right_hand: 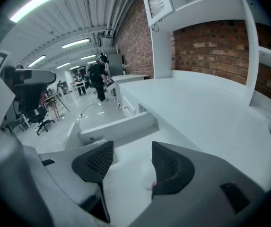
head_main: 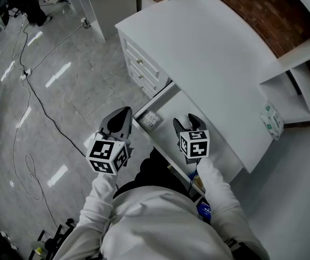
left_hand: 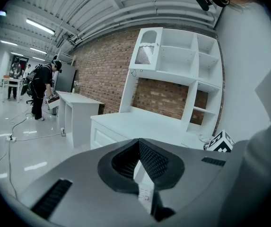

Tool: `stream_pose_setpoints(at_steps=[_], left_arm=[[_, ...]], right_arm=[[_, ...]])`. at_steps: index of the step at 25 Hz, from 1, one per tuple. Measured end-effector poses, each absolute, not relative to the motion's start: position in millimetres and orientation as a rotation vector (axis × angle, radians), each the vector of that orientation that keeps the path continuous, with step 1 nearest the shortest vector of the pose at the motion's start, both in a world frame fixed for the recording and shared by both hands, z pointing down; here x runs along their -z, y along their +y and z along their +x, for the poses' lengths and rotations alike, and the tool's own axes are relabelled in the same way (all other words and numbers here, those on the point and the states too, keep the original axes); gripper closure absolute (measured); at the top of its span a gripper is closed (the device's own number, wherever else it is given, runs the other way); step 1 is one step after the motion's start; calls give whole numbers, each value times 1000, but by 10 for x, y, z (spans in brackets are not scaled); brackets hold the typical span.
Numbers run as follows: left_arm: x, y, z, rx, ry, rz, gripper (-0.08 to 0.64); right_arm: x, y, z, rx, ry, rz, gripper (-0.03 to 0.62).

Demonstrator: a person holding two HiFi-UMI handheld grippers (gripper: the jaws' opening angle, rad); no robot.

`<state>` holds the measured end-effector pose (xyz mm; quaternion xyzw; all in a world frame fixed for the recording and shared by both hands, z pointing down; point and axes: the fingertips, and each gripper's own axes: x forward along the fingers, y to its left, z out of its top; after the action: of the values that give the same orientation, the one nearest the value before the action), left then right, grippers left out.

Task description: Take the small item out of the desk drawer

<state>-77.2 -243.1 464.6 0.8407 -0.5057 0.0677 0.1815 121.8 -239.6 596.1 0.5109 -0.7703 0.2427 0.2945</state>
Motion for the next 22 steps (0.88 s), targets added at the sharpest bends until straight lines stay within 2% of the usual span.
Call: stream_pose_setpoints(at_steps=[22], left_arm=[[-4783,-2523,-791,-229,-1460,2310,542]], right_arm=[[-7038,-2387,1543,-694,-1740,1153,322]])
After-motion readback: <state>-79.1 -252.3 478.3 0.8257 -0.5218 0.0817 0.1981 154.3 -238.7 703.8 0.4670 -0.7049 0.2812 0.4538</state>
